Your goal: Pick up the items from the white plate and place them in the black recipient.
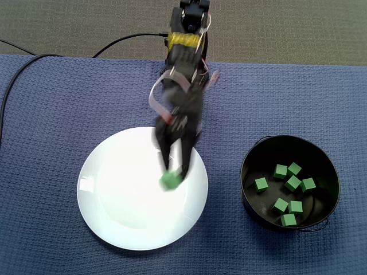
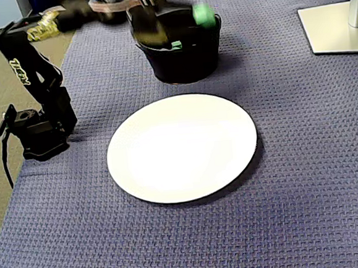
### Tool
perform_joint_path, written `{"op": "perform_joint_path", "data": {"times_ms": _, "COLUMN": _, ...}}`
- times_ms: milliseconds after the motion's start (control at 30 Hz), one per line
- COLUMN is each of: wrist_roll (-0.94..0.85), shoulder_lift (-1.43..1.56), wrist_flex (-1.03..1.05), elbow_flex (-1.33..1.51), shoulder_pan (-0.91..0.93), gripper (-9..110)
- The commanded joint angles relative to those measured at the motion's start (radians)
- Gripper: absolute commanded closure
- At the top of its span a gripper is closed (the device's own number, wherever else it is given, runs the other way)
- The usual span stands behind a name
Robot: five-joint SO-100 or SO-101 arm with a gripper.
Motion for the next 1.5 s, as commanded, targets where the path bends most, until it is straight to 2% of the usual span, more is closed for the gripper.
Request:
{"op": "perform_joint_path", "data": {"times_ms": 0, "wrist_roll": 0.41, "shoulder_lift": 0.017, "wrist_flex": 0.52, "elbow_flex": -0.488, "shoulder_pan": -0.241, "gripper": 102}}
{"op": "perform_joint_path", "data": {"times_ms": 100, "wrist_roll": 0.514, "shoulder_lift": -0.164, "wrist_flex": 0.689, "elbow_flex": -0.71, "shoulder_pan": -0.436, "gripper": 102}}
{"op": "perform_joint_path", "data": {"times_ms": 267, "wrist_roll": 0.477, "shoulder_lift": -0.561, "wrist_flex": 0.819, "elbow_flex": -0.885, "shoulder_pan": -0.644, "gripper": 102}}
{"op": "perform_joint_path", "data": {"times_ms": 367, "wrist_roll": 0.44, "shoulder_lift": -0.769, "wrist_flex": 0.873, "elbow_flex": -0.92, "shoulder_pan": -0.706, "gripper": 102}}
{"op": "perform_joint_path", "data": {"times_ms": 533, "wrist_roll": 0.425, "shoulder_lift": -0.96, "wrist_flex": 0.838, "elbow_flex": -0.857, "shoulder_pan": -0.721, "gripper": 101}}
{"op": "perform_joint_path", "data": {"times_ms": 567, "wrist_roll": 0.42, "shoulder_lift": -0.965, "wrist_flex": 0.836, "elbow_flex": -0.845, "shoulder_pan": -0.721, "gripper": 92}}
{"op": "perform_joint_path", "data": {"times_ms": 600, "wrist_roll": 0.414, "shoulder_lift": -0.956, "wrist_flex": 0.842, "elbow_flex": -0.831, "shoulder_pan": -0.724, "gripper": 74}}
{"op": "perform_joint_path", "data": {"times_ms": 633, "wrist_roll": 0.397, "shoulder_lift": -0.931, "wrist_flex": 0.859, "elbow_flex": -0.824, "shoulder_pan": -0.727, "gripper": 63}}
{"op": "perform_joint_path", "data": {"times_ms": 667, "wrist_roll": 0.373, "shoulder_lift": -0.896, "wrist_flex": 0.873, "elbow_flex": -0.821, "shoulder_pan": -0.726, "gripper": 59}}
{"op": "perform_joint_path", "data": {"times_ms": 767, "wrist_roll": 0.273, "shoulder_lift": -0.709, "wrist_flex": 0.897, "elbow_flex": -0.801, "shoulder_pan": -0.681, "gripper": 57}}
{"op": "perform_joint_path", "data": {"times_ms": 833, "wrist_roll": 0.086, "shoulder_lift": -0.537, "wrist_flex": 0.908, "elbow_flex": -0.749, "shoulder_pan": -0.634, "gripper": 59}}
{"op": "perform_joint_path", "data": {"times_ms": 900, "wrist_roll": -0.179, "shoulder_lift": -0.342, "wrist_flex": 0.861, "elbow_flex": -0.618, "shoulder_pan": -0.561, "gripper": 67}}
{"op": "perform_joint_path", "data": {"times_ms": 1000, "wrist_roll": -0.664, "shoulder_lift": -0.044, "wrist_flex": 0.68, "elbow_flex": -0.267, "shoulder_pan": -0.439, "gripper": 84}}
{"op": "perform_joint_path", "data": {"times_ms": 1067, "wrist_roll": -0.827, "shoulder_lift": 0.123, "wrist_flex": 0.652, "elbow_flex": -0.075, "shoulder_pan": -0.357, "gripper": 86}}
{"op": "perform_joint_path", "data": {"times_ms": 1267, "wrist_roll": -1.101, "shoulder_lift": 0.584, "wrist_flex": 0.476, "elbow_flex": 0.522, "shoulder_pan": -0.126, "gripper": 95}}
{"op": "perform_joint_path", "data": {"times_ms": 1467, "wrist_roll": -1.138, "shoulder_lift": 0.778, "wrist_flex": 0.525, "elbow_flex": 0.885, "shoulder_pan": -0.06, "gripper": 99}}
